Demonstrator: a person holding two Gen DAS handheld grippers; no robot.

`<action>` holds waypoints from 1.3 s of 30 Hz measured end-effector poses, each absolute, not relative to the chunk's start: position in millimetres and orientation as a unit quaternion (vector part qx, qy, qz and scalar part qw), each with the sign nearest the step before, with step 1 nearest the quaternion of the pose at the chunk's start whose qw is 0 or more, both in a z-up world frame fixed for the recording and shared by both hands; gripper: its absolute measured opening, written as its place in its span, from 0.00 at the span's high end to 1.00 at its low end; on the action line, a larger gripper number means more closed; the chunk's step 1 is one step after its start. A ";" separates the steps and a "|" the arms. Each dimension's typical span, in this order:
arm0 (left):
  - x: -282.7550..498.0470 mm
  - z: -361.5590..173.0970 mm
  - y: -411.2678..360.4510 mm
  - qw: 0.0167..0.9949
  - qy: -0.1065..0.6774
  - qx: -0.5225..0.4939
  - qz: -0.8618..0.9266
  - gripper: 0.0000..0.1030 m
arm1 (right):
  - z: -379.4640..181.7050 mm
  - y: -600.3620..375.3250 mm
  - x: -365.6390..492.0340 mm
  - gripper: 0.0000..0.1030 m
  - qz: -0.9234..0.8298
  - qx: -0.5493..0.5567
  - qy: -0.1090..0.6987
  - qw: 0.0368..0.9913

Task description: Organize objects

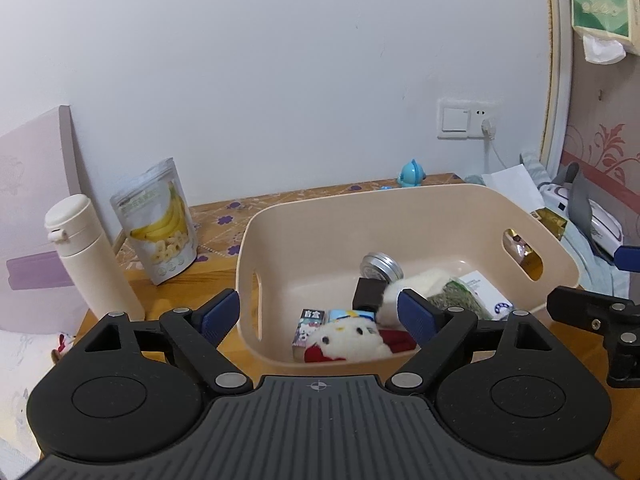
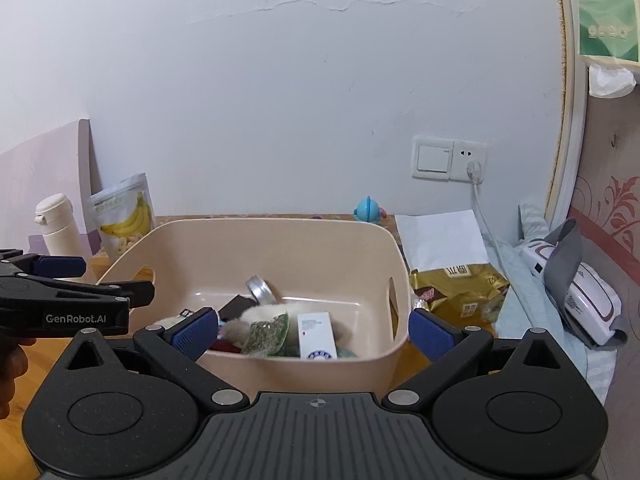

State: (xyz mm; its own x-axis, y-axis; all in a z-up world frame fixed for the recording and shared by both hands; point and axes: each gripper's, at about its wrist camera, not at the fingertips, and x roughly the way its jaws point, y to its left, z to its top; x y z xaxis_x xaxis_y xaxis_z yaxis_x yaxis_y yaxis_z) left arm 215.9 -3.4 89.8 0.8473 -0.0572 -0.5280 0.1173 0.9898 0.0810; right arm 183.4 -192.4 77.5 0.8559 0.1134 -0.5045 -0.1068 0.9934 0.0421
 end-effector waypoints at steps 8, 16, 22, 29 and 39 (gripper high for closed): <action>184.4 93.5 3.1 0.962 0.265 0.048 -0.045 0.15 | 79.0 -194.1 154.3 0.00 0.062 0.007 0.266 0.962; 154.7 93.5 0.7 0.964 0.258 0.053 -0.042 0.15 | 81.1 -199.3 127.3 0.00 0.059 0.020 0.263 0.963; 134.5 93.0 1.5 0.965 0.254 0.053 -0.034 0.15 | 81.8 -202.5 109.7 0.00 0.047 0.012 0.260 0.964; 113.2 84.8 2.8 0.966 0.253 0.050 -0.022 0.15 | 79.3 -202.6 88.7 0.00 0.042 -0.003 0.258 0.965; 76.0 77.6 5.6 0.967 0.248 0.050 -0.022 0.14 | 71.4 -193.5 61.7 0.00 0.053 -0.016 0.264 0.963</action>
State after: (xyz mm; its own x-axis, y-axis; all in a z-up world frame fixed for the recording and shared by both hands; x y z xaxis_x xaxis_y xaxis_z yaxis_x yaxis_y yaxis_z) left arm 76.0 5.6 77.6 0.8755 -0.0185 -0.4829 0.0677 0.9941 0.0848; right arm 61.7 -193.5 71.4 0.8548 0.0926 -0.5107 -0.1098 0.9939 -0.0037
